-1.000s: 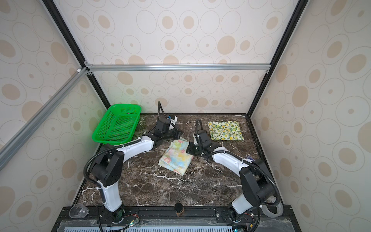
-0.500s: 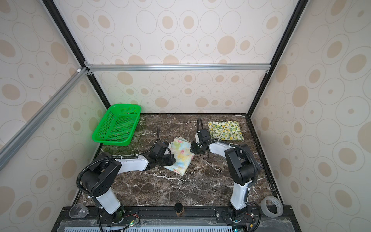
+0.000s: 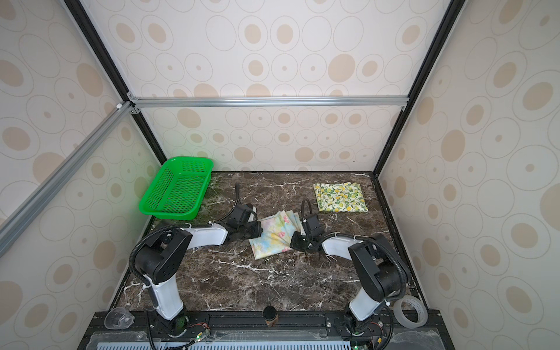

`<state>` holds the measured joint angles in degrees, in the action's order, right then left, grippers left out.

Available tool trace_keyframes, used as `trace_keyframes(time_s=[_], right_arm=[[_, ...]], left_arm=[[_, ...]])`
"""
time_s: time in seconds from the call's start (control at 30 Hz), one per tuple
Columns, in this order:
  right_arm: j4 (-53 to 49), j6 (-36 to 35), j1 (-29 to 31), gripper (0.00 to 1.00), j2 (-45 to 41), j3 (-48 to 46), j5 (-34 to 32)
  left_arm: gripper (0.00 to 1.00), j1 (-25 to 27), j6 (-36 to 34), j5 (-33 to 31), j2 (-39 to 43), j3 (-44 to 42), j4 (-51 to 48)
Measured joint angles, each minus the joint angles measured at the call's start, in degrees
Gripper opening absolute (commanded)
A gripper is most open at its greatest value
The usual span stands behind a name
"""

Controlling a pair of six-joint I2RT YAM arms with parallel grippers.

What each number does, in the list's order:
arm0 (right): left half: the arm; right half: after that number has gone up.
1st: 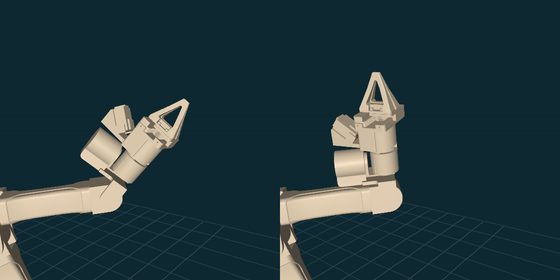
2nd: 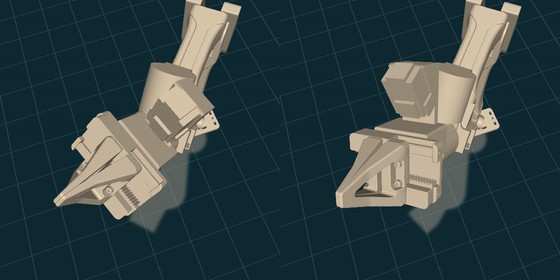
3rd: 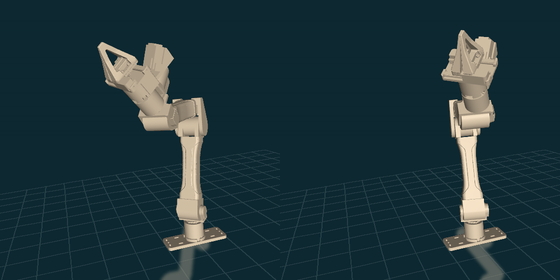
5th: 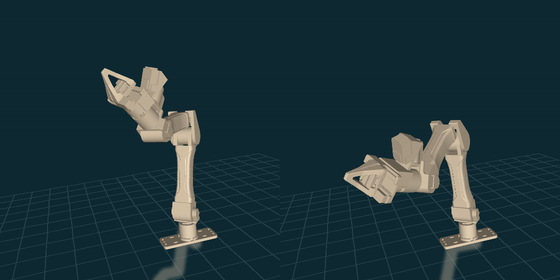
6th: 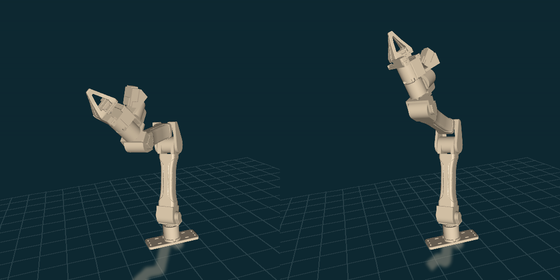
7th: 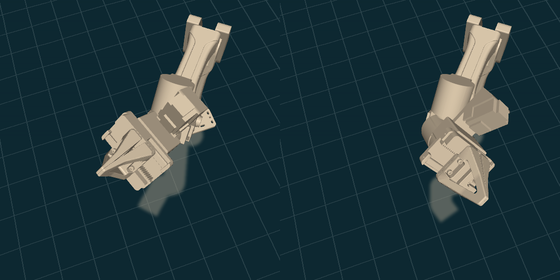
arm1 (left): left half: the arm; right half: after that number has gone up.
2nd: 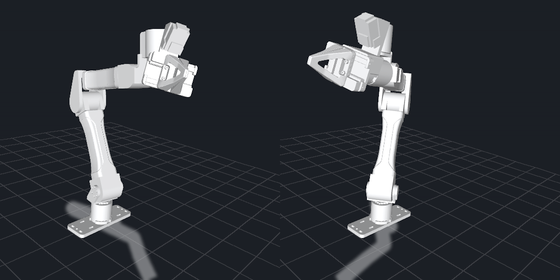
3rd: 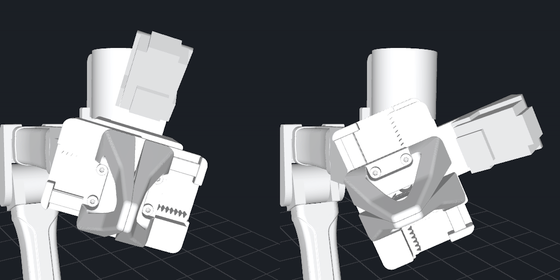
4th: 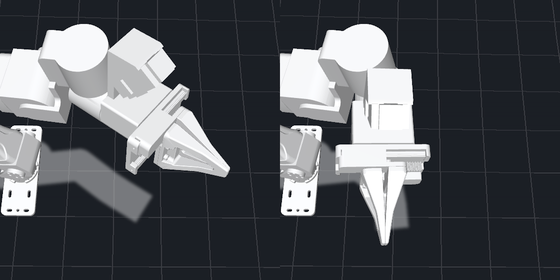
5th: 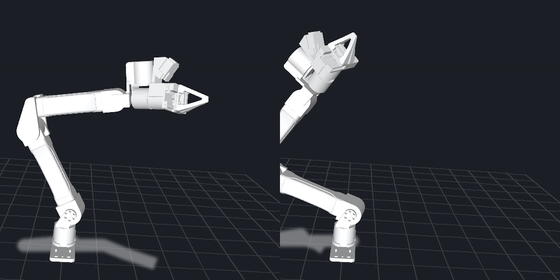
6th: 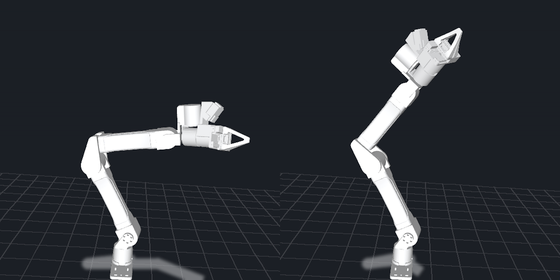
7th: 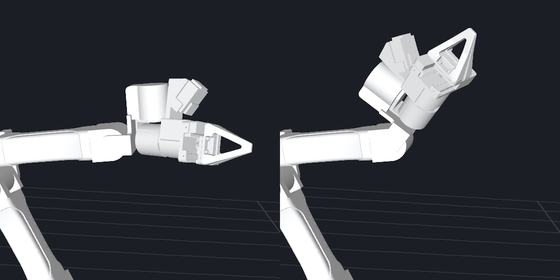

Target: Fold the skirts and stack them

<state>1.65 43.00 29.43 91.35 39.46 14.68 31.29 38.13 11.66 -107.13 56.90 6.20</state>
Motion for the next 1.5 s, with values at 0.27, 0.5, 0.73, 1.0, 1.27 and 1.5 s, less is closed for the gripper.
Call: trace_keyframes(time_s=[0.27,0.5,0.73,1.0,1.27,1.5], right_arm=[[-5.53,4.81,5.73,0.0,-10.73,-1.73,-4.35],[-6.71,-0.09,-0.04,0.0,-8.68,7.45,-3.23],[-3.89,-1.33,-5.51,0.0,2.16,7.98,0.44],[-5.95,-3.41,-9.2,0.66,-4.46,5.09,3.3],[-7.21,-6.34,-14.84,0.83,-8.0,3.37,8.55],[-5.88,-7.1,-15.52,0.81,-2.08,1.55,12.41]], left_arm=[[0.0,-0.37,-5.03,-4.39,0.07,4.11,-4.61],[0.0,3.98,-7.21,-6.1,2.69,10.43,-9.55],[0.0,8.26,-7.23,-3.82,2.19,12.83,-9.44],[0.0,9.64,-7.43,-0.74,-4.28,15.91,-9.66],[0.0,10.54,-7.41,3.02,-9.7,17.64,-9.68],[0.0,10.88,-7.3,4.22,-10.99,18.05,-9.64]])
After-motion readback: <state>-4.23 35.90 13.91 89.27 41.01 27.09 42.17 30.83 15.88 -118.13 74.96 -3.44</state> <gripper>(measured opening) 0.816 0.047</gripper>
